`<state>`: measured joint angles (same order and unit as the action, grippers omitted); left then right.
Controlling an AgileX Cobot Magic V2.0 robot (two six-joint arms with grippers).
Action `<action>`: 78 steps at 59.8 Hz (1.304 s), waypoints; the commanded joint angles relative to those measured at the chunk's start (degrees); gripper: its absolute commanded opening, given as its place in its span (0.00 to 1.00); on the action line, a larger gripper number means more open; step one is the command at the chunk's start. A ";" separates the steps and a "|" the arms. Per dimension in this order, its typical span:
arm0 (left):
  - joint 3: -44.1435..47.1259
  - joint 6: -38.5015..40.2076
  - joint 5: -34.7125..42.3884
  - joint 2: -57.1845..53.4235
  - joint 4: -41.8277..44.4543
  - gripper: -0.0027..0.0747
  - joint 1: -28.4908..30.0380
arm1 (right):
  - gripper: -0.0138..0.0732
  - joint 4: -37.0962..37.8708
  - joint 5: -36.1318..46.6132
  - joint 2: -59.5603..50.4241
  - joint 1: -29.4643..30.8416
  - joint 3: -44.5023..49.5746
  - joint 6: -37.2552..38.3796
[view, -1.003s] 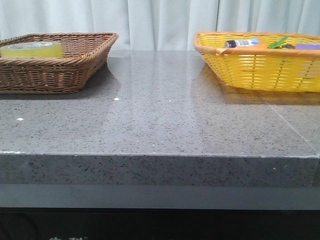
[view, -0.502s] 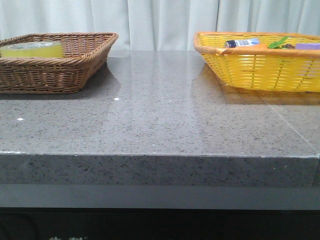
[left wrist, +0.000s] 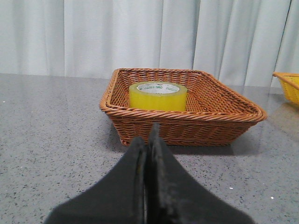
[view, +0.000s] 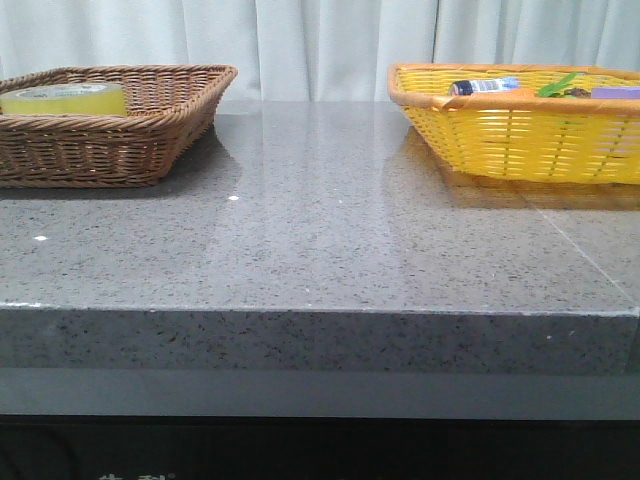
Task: Transfer tape with both arms
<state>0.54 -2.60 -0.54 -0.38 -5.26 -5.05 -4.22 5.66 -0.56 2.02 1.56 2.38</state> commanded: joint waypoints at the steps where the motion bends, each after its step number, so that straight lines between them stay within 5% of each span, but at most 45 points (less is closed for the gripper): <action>1: 2.19 0.28 4.17 -0.94 -0.39 0.01 0.14 | 0.08 0.88 4.09 -1.59 0.23 -1.50 -0.08; 78: 2.19 0.28 4.17 -0.94 -0.39 0.01 0.14 | 0.08 3.41 1.95 -1.54 0.23 -1.50 -0.08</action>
<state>0.54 -2.60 -0.54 -0.38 -5.26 -5.05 -1.64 2.68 -0.56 2.02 1.56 2.51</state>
